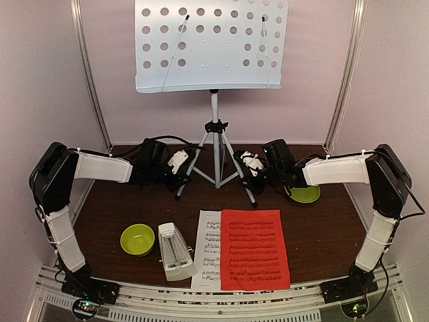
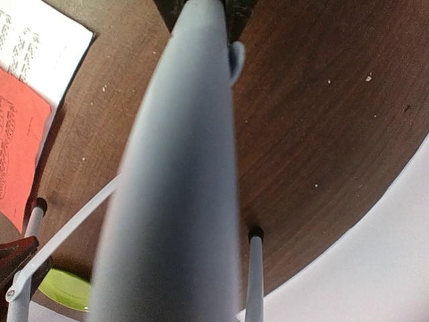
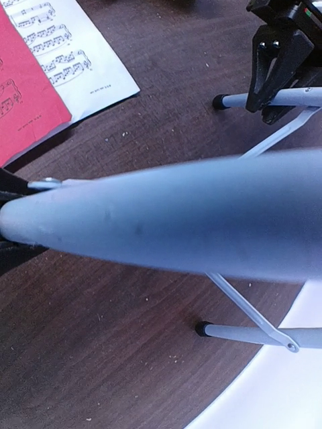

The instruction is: Set up the instrument practice props

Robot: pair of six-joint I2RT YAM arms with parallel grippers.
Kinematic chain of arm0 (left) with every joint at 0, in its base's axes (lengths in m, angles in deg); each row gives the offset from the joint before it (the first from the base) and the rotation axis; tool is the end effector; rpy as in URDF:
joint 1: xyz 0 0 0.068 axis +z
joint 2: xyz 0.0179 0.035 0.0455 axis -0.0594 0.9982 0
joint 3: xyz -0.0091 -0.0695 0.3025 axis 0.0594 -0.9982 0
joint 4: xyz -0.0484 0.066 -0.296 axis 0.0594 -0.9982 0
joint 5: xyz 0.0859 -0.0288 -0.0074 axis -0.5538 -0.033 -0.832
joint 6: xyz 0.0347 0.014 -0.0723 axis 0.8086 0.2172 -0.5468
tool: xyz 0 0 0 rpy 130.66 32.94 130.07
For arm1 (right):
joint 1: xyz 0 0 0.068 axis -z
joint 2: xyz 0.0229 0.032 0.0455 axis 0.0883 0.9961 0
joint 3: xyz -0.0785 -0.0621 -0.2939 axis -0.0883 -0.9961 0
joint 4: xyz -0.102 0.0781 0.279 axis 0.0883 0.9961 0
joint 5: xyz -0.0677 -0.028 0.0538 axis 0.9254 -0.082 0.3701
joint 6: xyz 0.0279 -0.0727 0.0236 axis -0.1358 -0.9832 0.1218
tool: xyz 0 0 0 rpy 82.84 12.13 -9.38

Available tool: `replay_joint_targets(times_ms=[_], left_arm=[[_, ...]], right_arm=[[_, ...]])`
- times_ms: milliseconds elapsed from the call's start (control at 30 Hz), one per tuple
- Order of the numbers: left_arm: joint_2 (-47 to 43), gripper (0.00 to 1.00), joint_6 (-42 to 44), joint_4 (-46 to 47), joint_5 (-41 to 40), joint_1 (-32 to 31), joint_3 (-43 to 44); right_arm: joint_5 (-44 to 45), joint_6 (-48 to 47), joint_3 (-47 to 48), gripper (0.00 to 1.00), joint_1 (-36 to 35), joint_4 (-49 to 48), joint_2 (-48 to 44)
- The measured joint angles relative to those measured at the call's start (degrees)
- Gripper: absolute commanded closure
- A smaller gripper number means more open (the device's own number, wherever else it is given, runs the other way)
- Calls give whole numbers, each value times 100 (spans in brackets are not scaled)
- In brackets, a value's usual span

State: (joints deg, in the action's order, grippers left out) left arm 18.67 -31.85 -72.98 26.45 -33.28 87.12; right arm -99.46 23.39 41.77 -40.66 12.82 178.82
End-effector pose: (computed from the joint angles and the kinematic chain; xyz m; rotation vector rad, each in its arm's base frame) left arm 0.4013 -0.2541 0.1666 0.9387 2.0471 -0.5027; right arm 0.3680 0.2888 0.1911 -1.0383 2.0105 0.5656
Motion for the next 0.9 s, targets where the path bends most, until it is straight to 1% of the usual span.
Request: replay_joint_targets(times_ms=[133, 267, 467, 633, 900], left_arm=[[372, 100, -70, -197, -46, 2, 551], [597, 100, -125, -369, -111, 15, 925], [656, 100, -68, -455, -155, 20, 1038], [656, 100, 116, -483, -162, -22, 1032], [614, 100, 330, -341, -208, -157, 876]], right_arm=[[166, 44, 387, 100, 72, 264, 170], [433, 46, 743, 100, 31, 605, 304], [697, 103, 774, 100, -44, 686, 317], [841, 173, 446, 100, -59, 490, 184], [962, 387, -466, 100, -136, 411, -564]])
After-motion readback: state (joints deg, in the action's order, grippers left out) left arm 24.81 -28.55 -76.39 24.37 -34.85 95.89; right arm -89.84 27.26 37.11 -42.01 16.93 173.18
